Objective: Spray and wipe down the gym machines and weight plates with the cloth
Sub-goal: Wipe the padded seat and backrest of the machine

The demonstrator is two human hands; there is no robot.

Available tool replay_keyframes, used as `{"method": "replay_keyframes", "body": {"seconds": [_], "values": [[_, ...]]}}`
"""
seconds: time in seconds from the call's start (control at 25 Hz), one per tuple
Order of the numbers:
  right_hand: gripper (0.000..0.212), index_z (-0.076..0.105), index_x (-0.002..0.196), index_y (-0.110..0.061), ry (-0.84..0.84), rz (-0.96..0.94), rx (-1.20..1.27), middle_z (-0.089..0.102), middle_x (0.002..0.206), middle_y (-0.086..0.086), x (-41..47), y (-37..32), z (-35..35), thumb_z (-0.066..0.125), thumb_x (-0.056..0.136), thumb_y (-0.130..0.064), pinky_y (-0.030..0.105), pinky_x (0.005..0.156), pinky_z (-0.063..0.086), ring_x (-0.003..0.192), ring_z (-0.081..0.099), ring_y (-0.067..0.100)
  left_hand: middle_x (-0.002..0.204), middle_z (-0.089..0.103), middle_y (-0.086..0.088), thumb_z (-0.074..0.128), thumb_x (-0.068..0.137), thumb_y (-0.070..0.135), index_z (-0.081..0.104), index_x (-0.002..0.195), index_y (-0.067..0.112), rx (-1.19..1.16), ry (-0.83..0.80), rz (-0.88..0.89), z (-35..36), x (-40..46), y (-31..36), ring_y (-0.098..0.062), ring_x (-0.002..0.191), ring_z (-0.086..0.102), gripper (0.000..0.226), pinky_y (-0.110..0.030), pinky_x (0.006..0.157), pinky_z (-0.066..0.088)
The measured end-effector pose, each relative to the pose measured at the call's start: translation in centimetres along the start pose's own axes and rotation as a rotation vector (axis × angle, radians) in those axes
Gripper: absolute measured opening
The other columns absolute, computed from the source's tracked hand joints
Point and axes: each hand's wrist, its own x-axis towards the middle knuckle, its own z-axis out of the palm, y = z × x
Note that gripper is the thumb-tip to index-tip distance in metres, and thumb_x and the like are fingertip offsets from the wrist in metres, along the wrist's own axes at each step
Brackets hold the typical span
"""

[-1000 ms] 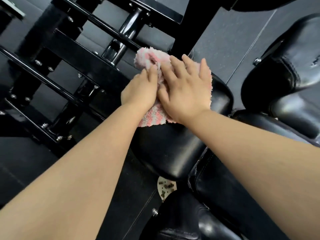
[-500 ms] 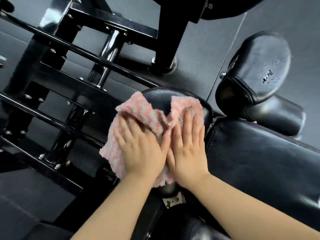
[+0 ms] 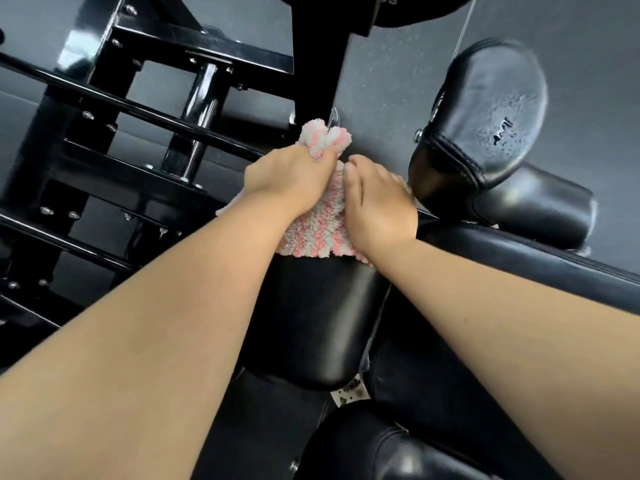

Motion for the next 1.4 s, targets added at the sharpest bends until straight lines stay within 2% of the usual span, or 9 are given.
{"method": "replay_keyframes", "body": {"seconds": [0.12, 0.28, 0.4, 0.48, 0.68, 0.8, 0.96, 1.2, 1.4], "values": [[0.071, 0.029, 0.144, -0.001, -0.006, -0.2, 0.004, 0.032, 0.15, 0.016, -4.0, 1.5, -0.2, 0.014, 0.093, -0.049, 0.037, 0.115, 0.019, 0.14, 0.026, 0.028, 0.115, 0.06, -0.013, 0.019, 0.095, 0.059, 0.057, 0.114, 0.011, -0.017, 0.034, 0.024, 0.2, -1.3, -0.5, -0.034, 0.112, 0.052, 0.064, -0.037, 0.082, 0.035], [0.056, 0.046, 0.133, 0.003, -0.008, -0.458, -0.265, 0.048, 0.136, 0.022, -7.2, 7.4, -3.1, 0.029, 0.097, -0.036, 0.038, 0.107, 0.028, 0.124, 0.045, 0.035, 0.156, -0.004, -0.021, 0.021, 0.094, 0.057, -0.004, 0.149, 0.004, 0.072, 0.076, 0.012, 0.8, -5.3, -0.7, -0.032, 0.145, -0.002, 0.08, -0.048, 0.117, -0.001], [0.042, 0.061, 0.112, 0.0, 0.011, -0.487, -0.412, 0.06, 0.109, 0.019, -7.3, 9.4, -4.1, 0.039, 0.09, -0.028, 0.038, 0.094, 0.034, 0.098, 0.057, 0.038, 0.151, 0.027, -0.018, 0.026, 0.089, 0.05, 0.032, 0.144, 0.008, 0.421, 0.205, 0.546, 2.6, -7.3, -0.2, -0.035, 0.141, 0.023, 0.07, -0.052, 0.113, 0.014], [0.04, 0.063, 0.107, -0.002, 0.035, -0.472, -0.464, 0.061, 0.106, 0.016, -7.2, 9.5, -3.8, 0.04, 0.088, -0.028, 0.039, 0.097, 0.033, 0.098, 0.053, 0.035, 0.138, 0.047, -0.011, 0.026, 0.084, 0.053, 0.046, 0.135, 0.011, 0.598, 0.197, 0.602, 3.0, -6.6, 1.4, -0.033, 0.131, 0.04, 0.069, -0.052, 0.109, 0.026], [0.051, 0.059, 0.117, 0.002, 0.048, -0.373, -0.488, 0.06, 0.115, 0.021, -7.4, 9.3, -3.9, 0.04, 0.085, -0.032, 0.042, 0.1, 0.031, 0.104, 0.055, 0.037, 0.088, 0.064, -0.002, 0.044, 0.083, 0.05, 0.062, 0.09, 0.023, 0.456, -0.33, 0.523, 1.4, -1.2, 7.9, -0.022, 0.086, 0.061, 0.033, -0.03, 0.078, 0.043], [0.053, 0.06, 0.116, 0.002, 0.047, -0.359, -0.52, 0.061, 0.114, 0.021, -7.3, 8.9, -4.0, 0.04, 0.083, -0.034, 0.042, 0.098, 0.032, 0.101, 0.058, 0.037, 0.101, 0.067, -0.005, 0.054, 0.07, 0.054, 0.065, 0.102, 0.02, 0.401, -0.84, 0.528, 1.6, 2.0, 9.2, -0.024, 0.093, 0.062, 0.048, -0.035, 0.089, 0.049], [0.056, 0.059, 0.118, 0.001, 0.032, -0.35, -0.542, 0.061, 0.115, 0.02, -7.2, 9.1, -3.8, 0.041, 0.081, -0.036, 0.041, 0.099, 0.031, 0.103, 0.057, 0.036, 0.087, 0.068, -0.005, 0.069, 0.07, 0.049, 0.067, 0.089, 0.02, 0.315, -0.928, 0.338, 3.4, 6.2, 8.2, -0.026, 0.095, 0.065, 0.035, -0.036, 0.087, 0.052], [0.06, 0.056, 0.123, 0.001, 0.002, -0.314, -0.567, 0.06, 0.118, 0.02, -7.2, 9.1, -3.9, 0.039, 0.08, -0.037, 0.041, 0.101, 0.029, 0.105, 0.055, 0.036, 0.084, 0.048, -0.001, 0.029, 0.101, 0.005, 0.055, 0.107, 0.0, 0.153, -0.993, 0.287, -1.1, 3.2, 8.8, -0.012, 0.056, 0.048, 0.026, -0.01, 0.034, 0.034], [0.061, 0.055, 0.125, 0.0, -0.012, -0.306, -0.588, 0.059, 0.117, 0.02, -7.3, 8.8, -3.8, 0.038, 0.08, -0.038, 0.042, 0.099, 0.03, 0.104, 0.056, 0.037, 0.121, 0.051, 0.012, 0.052, 0.092, 0.046, 0.062, 0.101, 0.019, -0.264, -0.878, -0.112, -1.1, 5.5, 1.6, -0.008, 0.122, 0.04, 0.03, -0.025, 0.104, 0.029]]}}
